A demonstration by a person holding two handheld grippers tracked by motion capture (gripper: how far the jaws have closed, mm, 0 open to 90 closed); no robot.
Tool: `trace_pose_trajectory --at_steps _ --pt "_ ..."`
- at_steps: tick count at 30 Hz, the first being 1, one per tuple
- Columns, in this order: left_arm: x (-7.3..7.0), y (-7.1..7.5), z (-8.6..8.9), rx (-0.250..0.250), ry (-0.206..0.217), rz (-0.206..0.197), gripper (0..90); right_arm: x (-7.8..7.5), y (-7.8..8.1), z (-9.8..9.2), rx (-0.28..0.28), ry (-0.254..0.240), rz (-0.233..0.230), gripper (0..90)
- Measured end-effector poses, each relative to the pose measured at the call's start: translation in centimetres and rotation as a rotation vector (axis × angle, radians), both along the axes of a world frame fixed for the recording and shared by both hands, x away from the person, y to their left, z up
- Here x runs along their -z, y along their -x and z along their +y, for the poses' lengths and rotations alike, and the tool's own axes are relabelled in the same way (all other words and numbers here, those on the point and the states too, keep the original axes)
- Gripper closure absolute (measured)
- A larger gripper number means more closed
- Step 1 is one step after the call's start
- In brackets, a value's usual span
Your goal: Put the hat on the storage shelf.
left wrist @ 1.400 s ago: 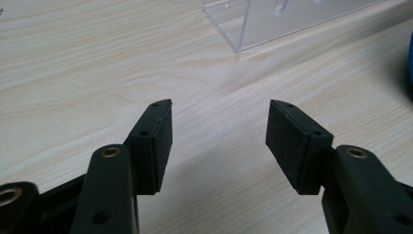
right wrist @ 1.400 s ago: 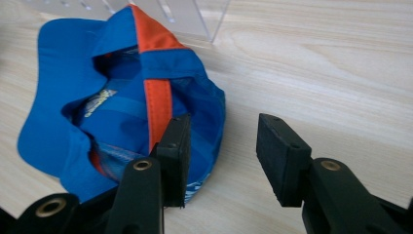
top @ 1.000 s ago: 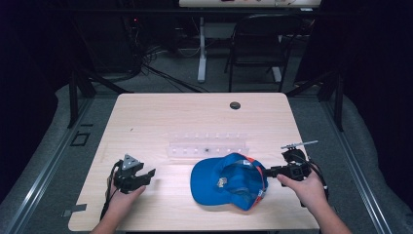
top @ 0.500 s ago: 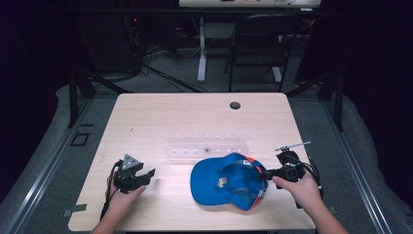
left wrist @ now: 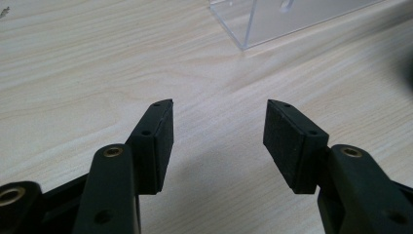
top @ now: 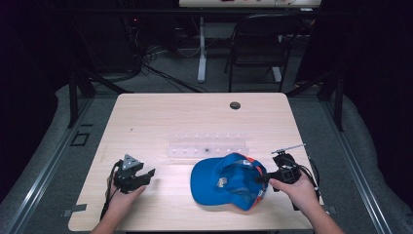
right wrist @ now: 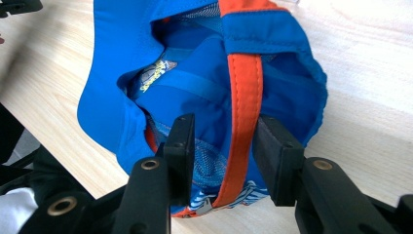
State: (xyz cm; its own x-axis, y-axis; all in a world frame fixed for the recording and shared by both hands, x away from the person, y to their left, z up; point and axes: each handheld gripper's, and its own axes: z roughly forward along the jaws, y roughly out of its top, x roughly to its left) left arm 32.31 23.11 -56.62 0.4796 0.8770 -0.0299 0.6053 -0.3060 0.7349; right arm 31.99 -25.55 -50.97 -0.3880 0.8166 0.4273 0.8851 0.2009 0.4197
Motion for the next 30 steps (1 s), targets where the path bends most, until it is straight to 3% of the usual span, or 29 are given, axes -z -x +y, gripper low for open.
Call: trace_pose_trajectory --at_steps 7,17,20,30 --pt "0.0 0.0 0.0 -0.001 0.000 0.000 45.3 0.2 -0.1 0.0 -0.001 -0.018 0.015 62.4" --pt "0.0 0.0 0.0 -0.002 -0.001 0.000 45.4 -0.6 -0.2 0.0 -0.002 -0.064 0.038 66.7" --pt "0.1 0.0 0.0 -0.001 0.000 0.001 45.4 -1.0 -0.3 0.0 -0.007 -0.102 0.054 72.5" --pt "0.0 0.0 0.0 -0.001 0.001 0.001 45.3 -1.7 -0.4 0.4 -0.012 -0.092 0.059 77.5"
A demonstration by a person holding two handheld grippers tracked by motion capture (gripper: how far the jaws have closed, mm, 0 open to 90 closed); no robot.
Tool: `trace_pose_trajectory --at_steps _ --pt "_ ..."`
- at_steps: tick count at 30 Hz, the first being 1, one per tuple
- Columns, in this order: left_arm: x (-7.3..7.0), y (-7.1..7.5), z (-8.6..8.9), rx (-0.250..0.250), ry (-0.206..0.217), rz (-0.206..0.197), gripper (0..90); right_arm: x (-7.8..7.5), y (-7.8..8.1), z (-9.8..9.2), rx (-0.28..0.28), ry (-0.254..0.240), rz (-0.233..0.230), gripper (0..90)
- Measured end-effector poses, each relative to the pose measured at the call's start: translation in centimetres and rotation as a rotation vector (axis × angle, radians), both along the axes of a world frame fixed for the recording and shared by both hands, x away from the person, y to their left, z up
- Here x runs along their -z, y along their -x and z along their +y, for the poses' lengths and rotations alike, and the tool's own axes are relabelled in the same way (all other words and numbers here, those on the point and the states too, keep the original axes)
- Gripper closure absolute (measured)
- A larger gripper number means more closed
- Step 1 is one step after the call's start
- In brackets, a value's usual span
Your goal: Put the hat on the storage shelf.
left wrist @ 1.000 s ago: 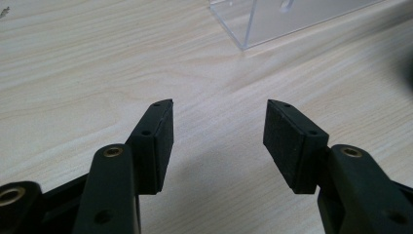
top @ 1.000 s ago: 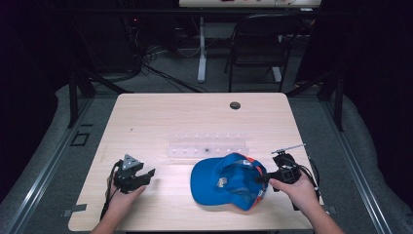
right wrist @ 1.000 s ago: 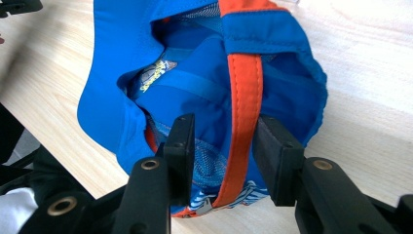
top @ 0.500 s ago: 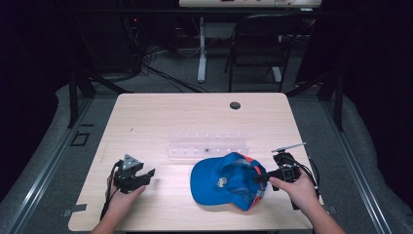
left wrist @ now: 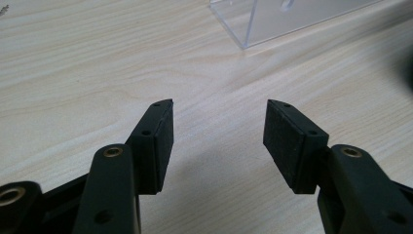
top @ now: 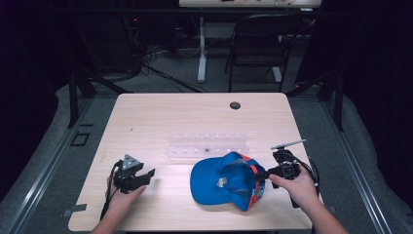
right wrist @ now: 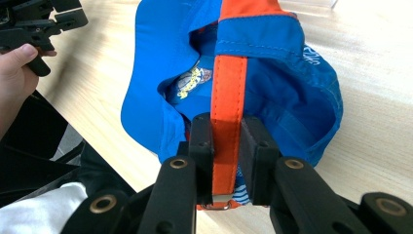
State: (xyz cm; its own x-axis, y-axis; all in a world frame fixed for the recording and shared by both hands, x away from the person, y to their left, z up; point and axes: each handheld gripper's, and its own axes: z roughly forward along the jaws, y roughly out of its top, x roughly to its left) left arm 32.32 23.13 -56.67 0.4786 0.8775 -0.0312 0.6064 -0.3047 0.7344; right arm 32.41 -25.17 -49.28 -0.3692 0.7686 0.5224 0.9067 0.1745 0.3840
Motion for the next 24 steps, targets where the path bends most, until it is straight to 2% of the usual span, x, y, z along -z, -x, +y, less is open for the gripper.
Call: trace_pose_trajectory --at_steps 5,8,16,18,24 --pt "0.0 0.0 0.0 -0.003 0.003 0.001 45.4 -0.4 0.0 0.1 0.018 0.013 0.009 77.7" --pt "0.0 0.0 0.0 -0.002 0.002 0.003 45.3 -0.7 -0.2 0.2 0.021 0.035 0.035 77.6" --pt "0.0 0.0 0.0 -0.003 0.004 0.000 45.4 -1.6 -0.3 0.8 0.043 0.069 0.062 77.6" --pt "0.0 0.0 0.0 -0.003 0.004 0.000 45.4 -2.1 -0.3 1.3 0.078 0.092 0.072 77.6" --pt "0.0 0.0 0.0 -0.004 0.005 -0.001 45.4 -3.2 -0.7 1.9 0.068 0.144 0.091 77.6"
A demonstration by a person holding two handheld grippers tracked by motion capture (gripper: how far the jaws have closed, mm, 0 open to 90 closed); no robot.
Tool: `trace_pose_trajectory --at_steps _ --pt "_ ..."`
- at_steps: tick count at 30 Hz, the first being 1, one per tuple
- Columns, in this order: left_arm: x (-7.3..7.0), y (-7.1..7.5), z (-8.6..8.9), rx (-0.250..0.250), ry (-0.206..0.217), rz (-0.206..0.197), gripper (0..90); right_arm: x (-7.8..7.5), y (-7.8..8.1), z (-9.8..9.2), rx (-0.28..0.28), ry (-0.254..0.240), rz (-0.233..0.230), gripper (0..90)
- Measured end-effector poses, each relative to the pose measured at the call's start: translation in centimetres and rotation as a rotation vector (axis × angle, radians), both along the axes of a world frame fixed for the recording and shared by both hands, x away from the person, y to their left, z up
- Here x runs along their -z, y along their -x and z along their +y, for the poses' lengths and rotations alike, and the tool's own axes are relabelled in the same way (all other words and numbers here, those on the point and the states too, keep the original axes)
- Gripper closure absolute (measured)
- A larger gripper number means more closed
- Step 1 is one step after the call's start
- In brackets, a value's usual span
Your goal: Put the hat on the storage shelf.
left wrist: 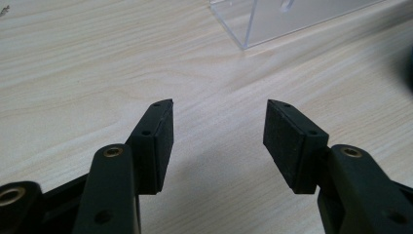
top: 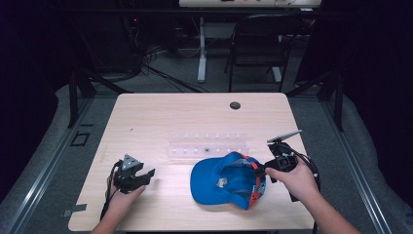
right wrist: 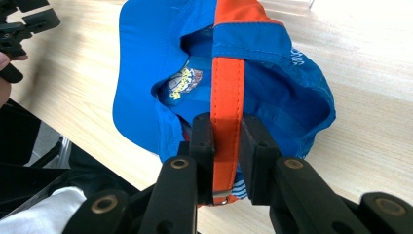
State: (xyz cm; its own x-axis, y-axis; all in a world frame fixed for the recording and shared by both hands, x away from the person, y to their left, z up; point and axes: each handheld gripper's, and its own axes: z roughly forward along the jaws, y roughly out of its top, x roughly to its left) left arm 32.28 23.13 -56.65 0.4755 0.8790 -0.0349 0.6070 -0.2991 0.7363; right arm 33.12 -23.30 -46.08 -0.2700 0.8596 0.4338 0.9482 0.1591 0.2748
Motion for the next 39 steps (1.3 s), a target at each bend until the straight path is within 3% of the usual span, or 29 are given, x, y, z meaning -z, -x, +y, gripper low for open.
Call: trace_pose_trajectory --at_steps 16,18,19,24,28,29,39 --pt "0.0 0.0 0.0 0.002 -0.001 0.001 45.4 -3.1 -0.7 2.5 -0.019 0.159 0.010 77.5" --pt "0.0 0.0 0.0 0.001 0.000 0.000 45.4 -3.5 -0.9 2.6 -0.041 0.167 0.022 77.5" --pt "0.0 0.0 0.0 0.001 0.000 0.001 45.3 -3.5 -0.9 2.8 -0.019 0.165 0.013 77.6" --pt "0.0 0.0 0.0 0.004 -0.003 0.000 45.3 -4.3 -1.4 3.1 -0.042 0.201 0.034 77.6" --pt "0.0 0.0 0.0 0.004 -0.003 0.000 45.4 -4.9 -1.5 3.5 -0.038 0.198 0.033 77.6" --pt "0.0 0.0 0.0 0.004 -0.003 0.000 45.4 -5.2 -1.6 3.4 -0.058 0.206 0.047 77.6" --pt "0.0 0.0 0.0 0.009 -0.004 0.002 45.4 -7.4 -1.9 4.1 -0.043 0.219 0.042 77.6"
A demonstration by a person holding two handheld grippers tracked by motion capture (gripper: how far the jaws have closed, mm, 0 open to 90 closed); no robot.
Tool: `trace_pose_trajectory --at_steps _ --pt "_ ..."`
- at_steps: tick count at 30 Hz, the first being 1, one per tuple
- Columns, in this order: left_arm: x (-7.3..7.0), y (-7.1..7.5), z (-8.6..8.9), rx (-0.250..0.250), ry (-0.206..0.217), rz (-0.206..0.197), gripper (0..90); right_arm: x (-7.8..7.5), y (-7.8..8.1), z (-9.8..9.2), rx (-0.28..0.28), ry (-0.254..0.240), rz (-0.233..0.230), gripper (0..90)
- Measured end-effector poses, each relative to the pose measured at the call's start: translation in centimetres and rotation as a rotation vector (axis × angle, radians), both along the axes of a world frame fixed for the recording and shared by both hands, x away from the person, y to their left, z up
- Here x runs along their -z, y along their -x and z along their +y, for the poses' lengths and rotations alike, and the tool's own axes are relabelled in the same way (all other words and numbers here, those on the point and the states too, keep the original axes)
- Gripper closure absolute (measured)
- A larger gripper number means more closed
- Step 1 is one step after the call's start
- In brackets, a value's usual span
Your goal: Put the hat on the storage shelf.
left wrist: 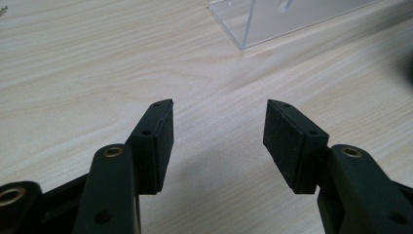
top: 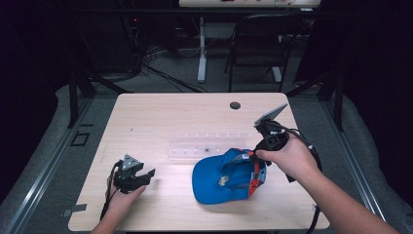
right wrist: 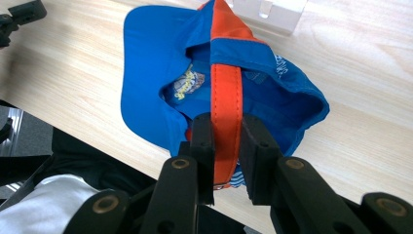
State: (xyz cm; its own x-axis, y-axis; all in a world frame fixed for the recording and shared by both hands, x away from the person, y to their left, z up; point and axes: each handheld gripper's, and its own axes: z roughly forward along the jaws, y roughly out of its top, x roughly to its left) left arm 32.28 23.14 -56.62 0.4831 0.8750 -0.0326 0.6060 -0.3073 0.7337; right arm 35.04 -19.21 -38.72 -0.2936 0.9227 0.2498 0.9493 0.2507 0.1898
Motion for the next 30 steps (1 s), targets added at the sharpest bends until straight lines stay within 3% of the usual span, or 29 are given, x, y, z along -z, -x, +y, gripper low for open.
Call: trace_pose_trajectory --at_steps 13,23,29,30 --pt "0.0 0.0 0.0 0.006 -0.001 0.010 45.4 -3.0 -0.4 0.5 -0.017 -0.007 -0.001 77.6" --pt "0.0 0.0 0.0 0.003 0.001 0.013 45.4 -4.1 -0.4 0.8 -0.014 -0.008 0.009 77.6" --pt "0.0 0.0 -0.1 0.004 0.002 0.014 45.4 -4.9 -0.5 0.7 0.000 -0.080 0.016 77.6" --pt "0.0 0.0 -0.1 0.004 0.002 0.014 45.4 -5.0 -0.6 0.7 -0.001 -0.112 0.025 77.6"
